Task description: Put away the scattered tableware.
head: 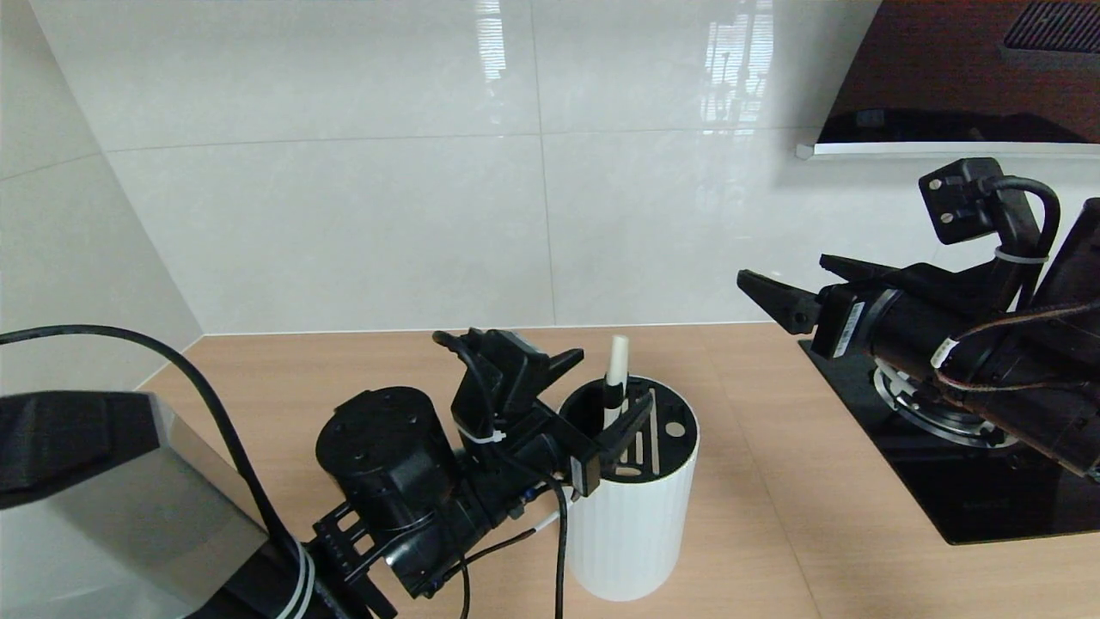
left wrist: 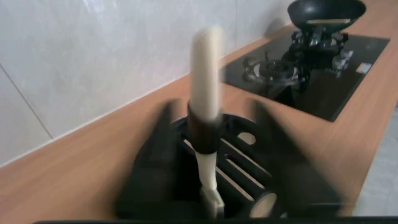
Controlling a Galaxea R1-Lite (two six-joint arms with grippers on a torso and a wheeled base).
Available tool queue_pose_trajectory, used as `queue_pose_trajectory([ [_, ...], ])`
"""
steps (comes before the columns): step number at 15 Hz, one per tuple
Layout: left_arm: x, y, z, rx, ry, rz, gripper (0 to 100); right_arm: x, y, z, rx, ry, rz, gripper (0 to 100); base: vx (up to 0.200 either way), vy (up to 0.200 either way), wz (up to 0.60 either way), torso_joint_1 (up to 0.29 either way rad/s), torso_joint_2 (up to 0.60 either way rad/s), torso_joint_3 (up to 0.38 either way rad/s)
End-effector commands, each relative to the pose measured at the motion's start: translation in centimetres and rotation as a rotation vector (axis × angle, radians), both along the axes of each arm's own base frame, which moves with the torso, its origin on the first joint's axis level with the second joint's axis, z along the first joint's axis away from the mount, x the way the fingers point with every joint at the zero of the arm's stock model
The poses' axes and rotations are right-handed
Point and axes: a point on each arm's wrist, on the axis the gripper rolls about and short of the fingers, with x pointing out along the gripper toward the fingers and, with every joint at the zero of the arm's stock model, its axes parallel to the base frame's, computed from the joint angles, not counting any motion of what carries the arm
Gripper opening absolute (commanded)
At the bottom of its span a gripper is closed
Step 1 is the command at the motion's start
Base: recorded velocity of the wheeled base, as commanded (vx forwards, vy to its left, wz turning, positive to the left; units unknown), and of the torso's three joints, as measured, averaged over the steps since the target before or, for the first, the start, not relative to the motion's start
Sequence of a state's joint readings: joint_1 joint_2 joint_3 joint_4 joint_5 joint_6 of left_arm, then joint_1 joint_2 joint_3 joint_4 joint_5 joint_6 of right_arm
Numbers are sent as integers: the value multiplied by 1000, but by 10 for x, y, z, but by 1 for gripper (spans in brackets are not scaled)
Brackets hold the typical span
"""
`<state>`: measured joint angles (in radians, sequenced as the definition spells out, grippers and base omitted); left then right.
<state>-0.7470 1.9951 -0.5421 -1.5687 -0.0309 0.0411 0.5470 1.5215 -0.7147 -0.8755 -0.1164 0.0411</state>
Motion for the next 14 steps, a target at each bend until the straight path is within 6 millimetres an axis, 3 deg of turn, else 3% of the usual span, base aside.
queue_pose_trajectory([
  [1, -2, 2, 7, -15, -17, 0, 100, 0, 0, 0, 0, 0, 0, 100, 0, 0, 0, 0, 0, 0],
  [3, -3, 2, 9, -22, -22, 0, 100, 0, 0, 0, 0, 1, 0, 100, 0, 0, 0, 0, 0, 0],
  [5, -10, 9, 27, -56, -64, 4, 100, -3, -2, 3, 8, -9, -4, 100, 0, 0, 0, 0, 0, 0],
  [7, -40, 39, 69, -164, -139, 11, 100, -23, -15, 4, 2, -28, -8, 100, 0, 0, 0, 0, 0, 0],
  [8, -49, 49, 81, -204, -160, 10, 100, -27, -19, 7, -4, -44, -17, 100, 0, 0, 0, 0, 0, 0],
  [9, -62, 63, 97, -254, -187, 28, 100, -28, -37, 12, -1, -68, -87, 100, 0, 0, 0, 0, 0, 0],
  [12, -109, 121, 98, -265, -187, 232, 100, -80, -79, 6, 2, -119, -182, 100, 0, 0, 0, 0, 0, 0],
  [13, -118, 132, 96, -257, -188, 260, 100, -88, -86, 3, -1, -123, -206, 100, 0, 0, 0, 0, 0, 0],
  [14, -143, 164, 84, -210, -165, 358, 100, -115, -106, 0, -6, -163, -290, 100, 0, 0, 0, 0, 0, 0],
])
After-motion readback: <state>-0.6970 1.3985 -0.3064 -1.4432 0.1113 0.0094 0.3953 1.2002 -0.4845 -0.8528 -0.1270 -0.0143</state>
